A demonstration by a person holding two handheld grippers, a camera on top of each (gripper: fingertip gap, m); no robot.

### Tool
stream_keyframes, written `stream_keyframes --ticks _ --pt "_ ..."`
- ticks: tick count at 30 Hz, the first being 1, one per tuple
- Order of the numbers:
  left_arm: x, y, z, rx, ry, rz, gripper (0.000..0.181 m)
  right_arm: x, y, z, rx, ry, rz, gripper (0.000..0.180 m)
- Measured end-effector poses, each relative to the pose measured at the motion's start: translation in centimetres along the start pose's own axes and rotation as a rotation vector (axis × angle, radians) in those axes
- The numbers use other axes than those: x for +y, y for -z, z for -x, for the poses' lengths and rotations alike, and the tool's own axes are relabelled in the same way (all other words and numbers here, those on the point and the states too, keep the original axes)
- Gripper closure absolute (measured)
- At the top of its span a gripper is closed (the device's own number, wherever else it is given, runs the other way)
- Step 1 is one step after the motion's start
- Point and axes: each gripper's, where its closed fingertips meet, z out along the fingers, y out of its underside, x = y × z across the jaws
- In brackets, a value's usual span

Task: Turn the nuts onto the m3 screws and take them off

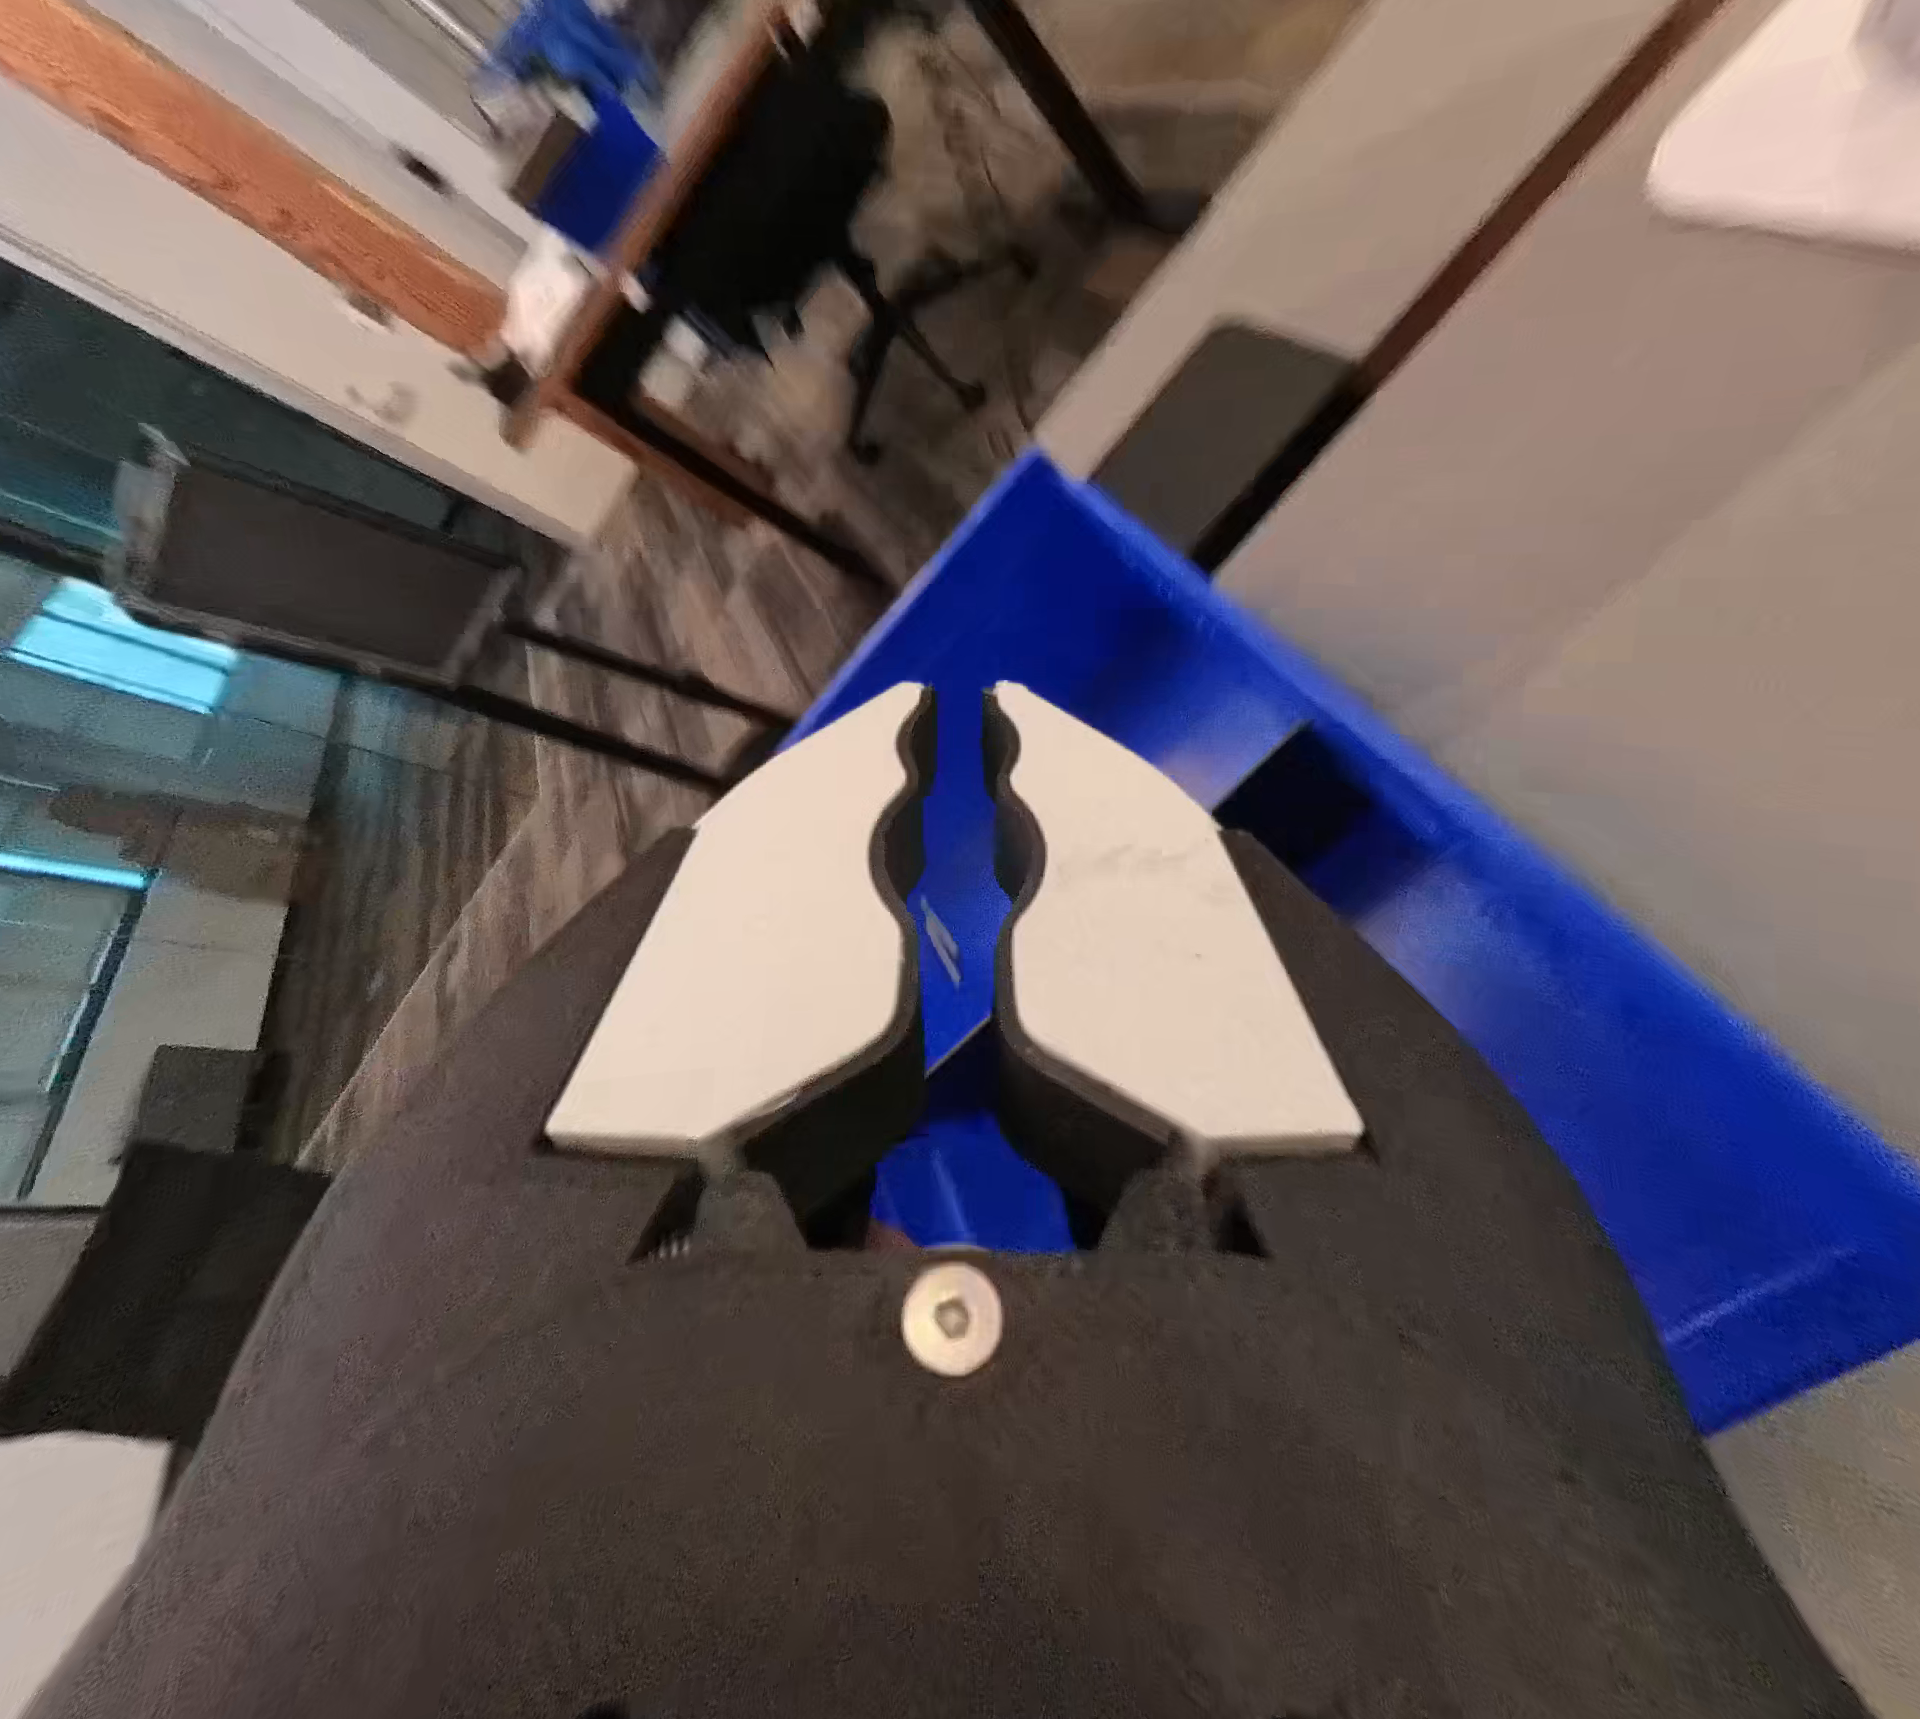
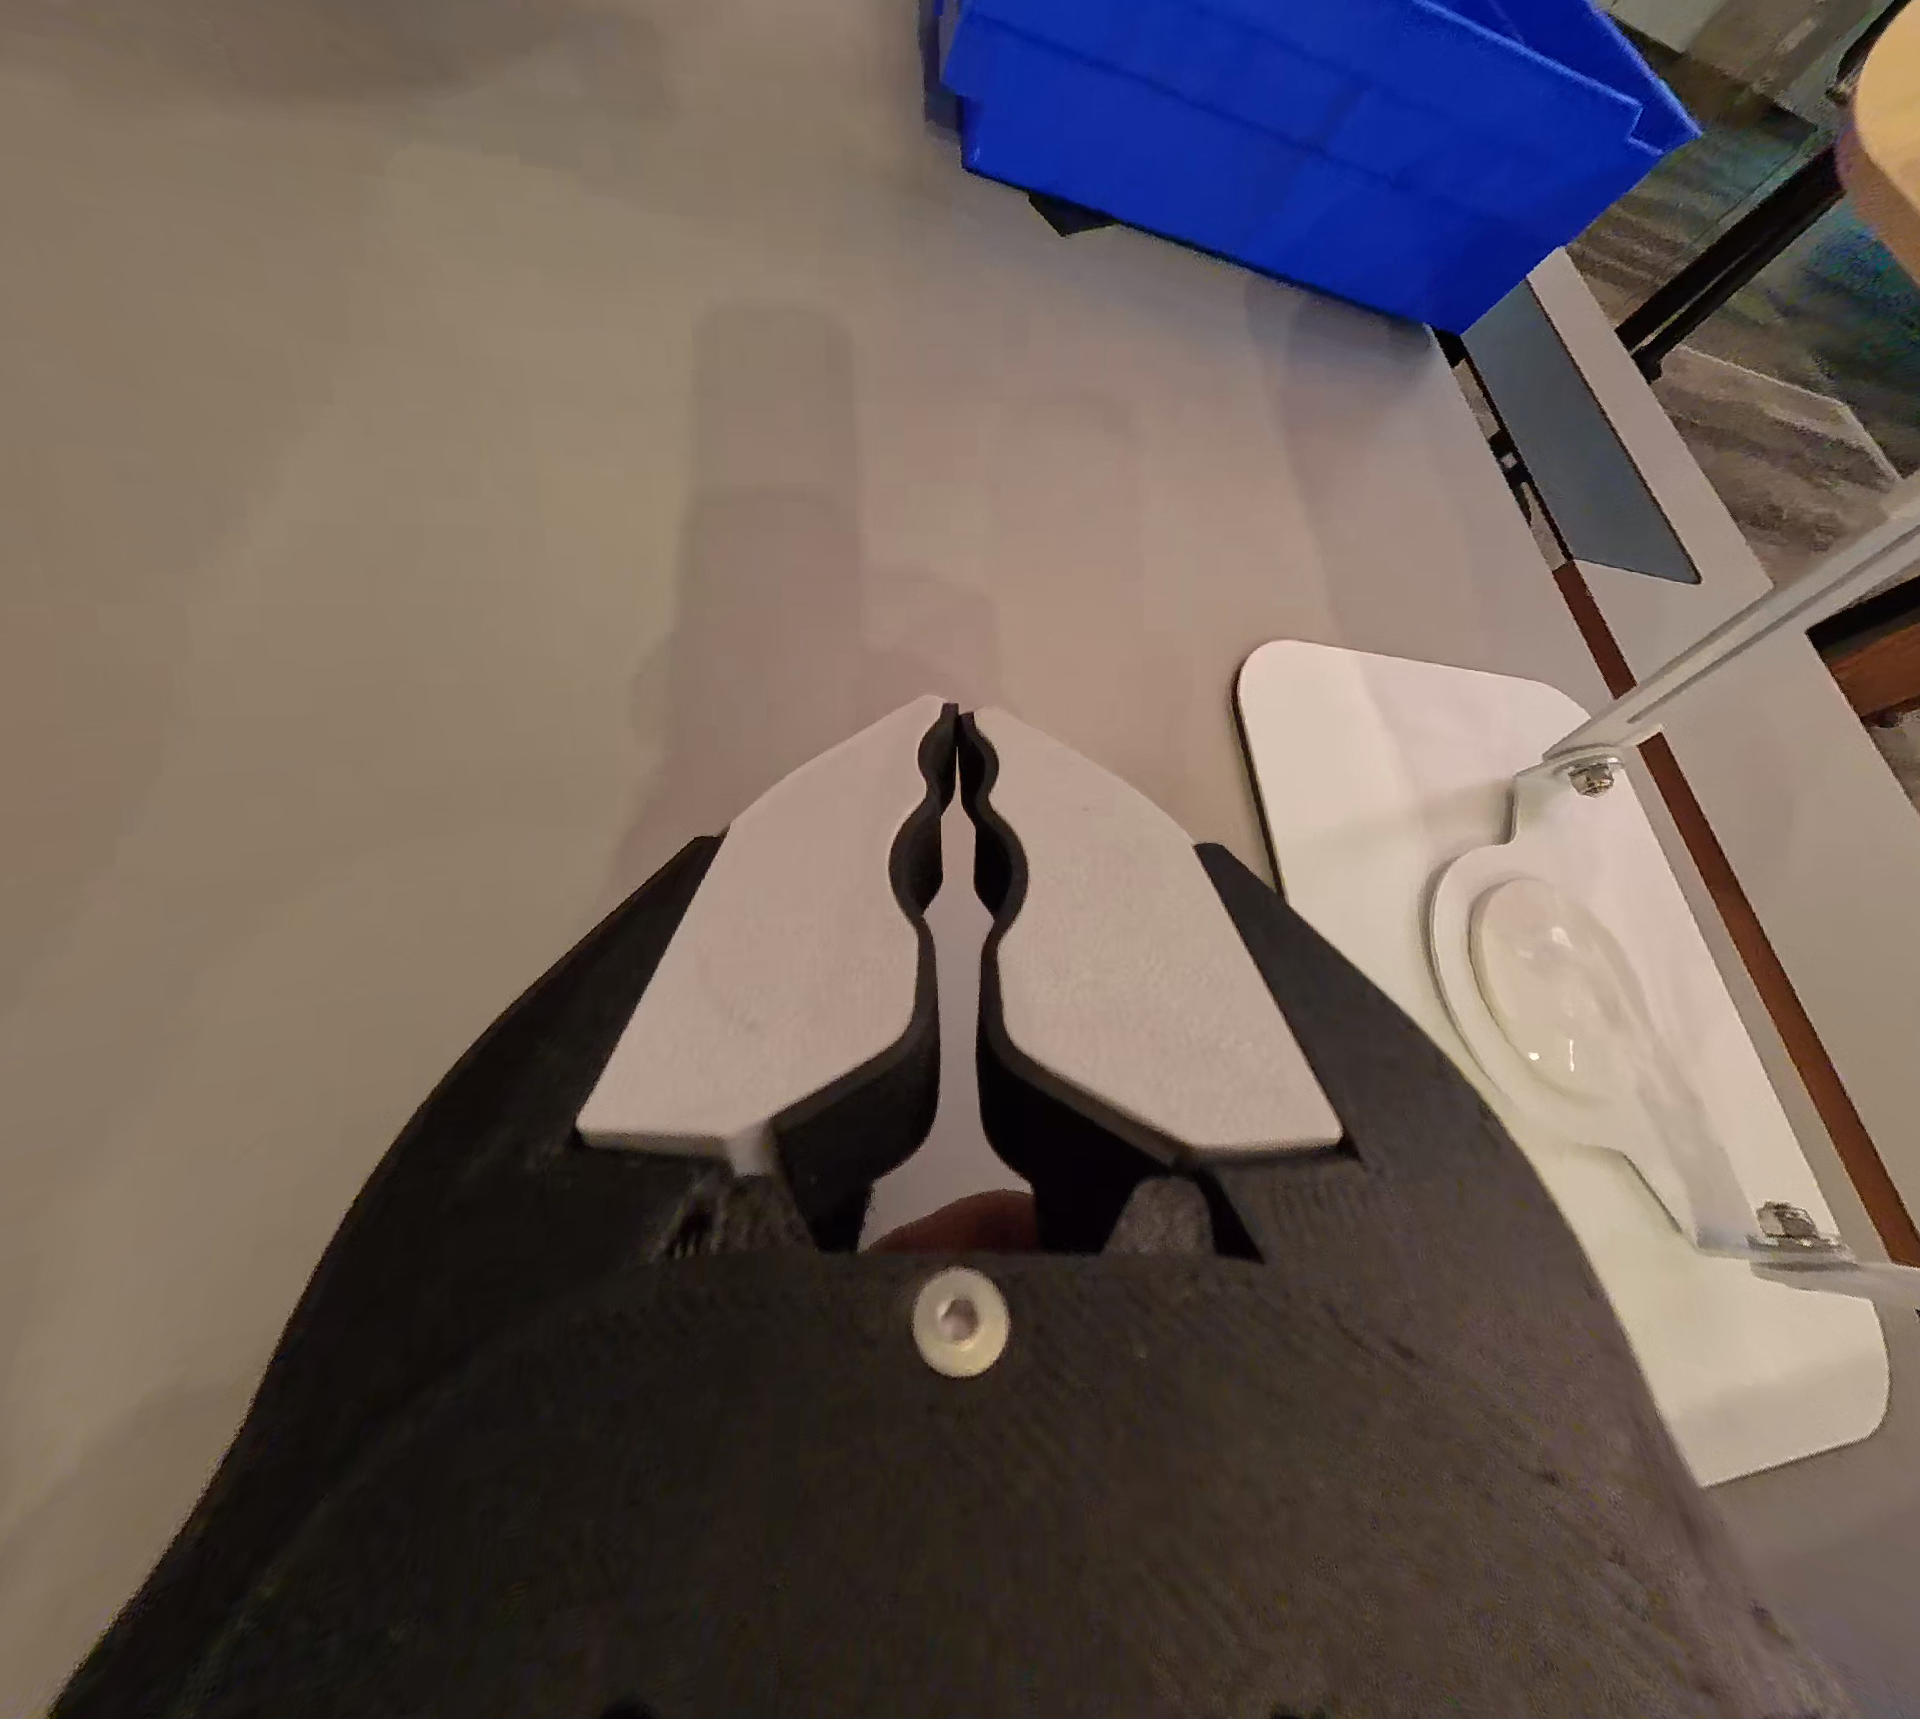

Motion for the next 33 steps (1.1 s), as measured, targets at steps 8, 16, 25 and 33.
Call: stream_keyframes --ticks 8,16,25,33 --pt "7.5 -7.2 2.7 0.199 -0.286 0.347 0.170 1.1 -0.6 0.4 -0.035 -0.018 0.008 0.180" --pt "14.0 -10.9 2.8 0.347 -0.478 0.587 0.166 1.9 -0.9 0.6 -0.057 -0.033 0.017 0.180" --pt "18.3 -12.7 1.9 0.462 -0.733 0.724 0.181 1.9 -0.9 0.4 -0.065 -0.060 0.007 0.180" --pt "18.8 -13.8 1.5 0.497 -0.801 0.756 0.175 2.0 -0.9 0.3 -0.067 -0.069 0.009 0.180"
